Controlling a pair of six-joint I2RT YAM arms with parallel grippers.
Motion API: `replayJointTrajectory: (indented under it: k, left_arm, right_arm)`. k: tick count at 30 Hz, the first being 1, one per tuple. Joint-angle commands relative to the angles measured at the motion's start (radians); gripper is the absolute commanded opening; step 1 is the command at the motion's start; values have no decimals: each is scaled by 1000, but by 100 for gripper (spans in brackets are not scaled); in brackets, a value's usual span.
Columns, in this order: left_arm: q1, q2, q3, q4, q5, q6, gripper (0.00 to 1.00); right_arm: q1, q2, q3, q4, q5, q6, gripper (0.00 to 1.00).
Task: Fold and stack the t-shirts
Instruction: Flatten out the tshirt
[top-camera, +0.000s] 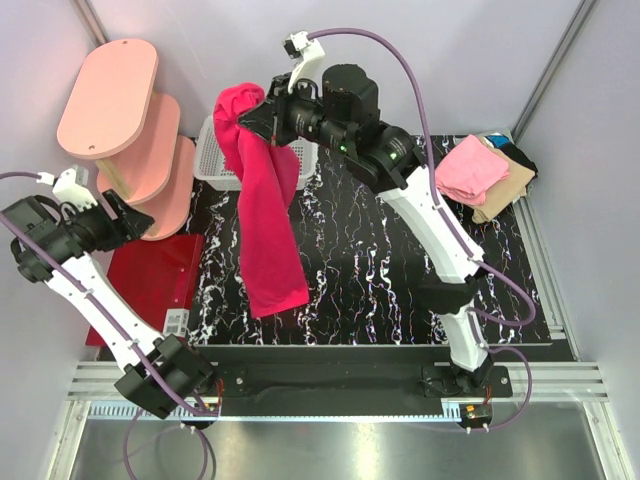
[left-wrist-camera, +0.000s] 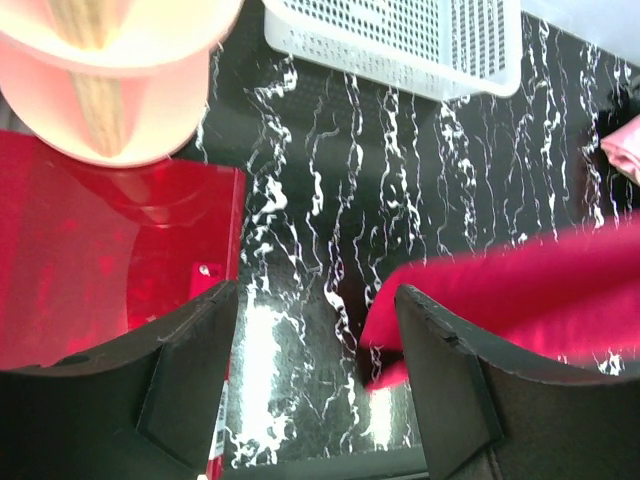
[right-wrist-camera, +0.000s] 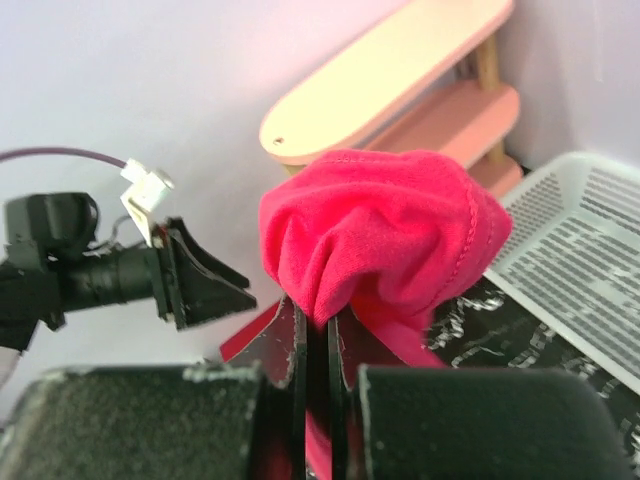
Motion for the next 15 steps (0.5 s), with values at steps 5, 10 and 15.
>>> replayJointTrajectory:
  k: [5, 10, 15]
  left_arm:
    - [2, -41, -37, -19, 54, 41, 69]
    - [2, -56, -57, -22, 53, 45, 69]
    - [2, -72, -89, -24, 60, 47, 69]
  right_arm:
    - [-8, 76, 61, 260, -207, 168, 0]
    - [-22, 115, 63, 351, -307, 259, 0]
    - [-25, 84, 57, 371, -342, 228, 0]
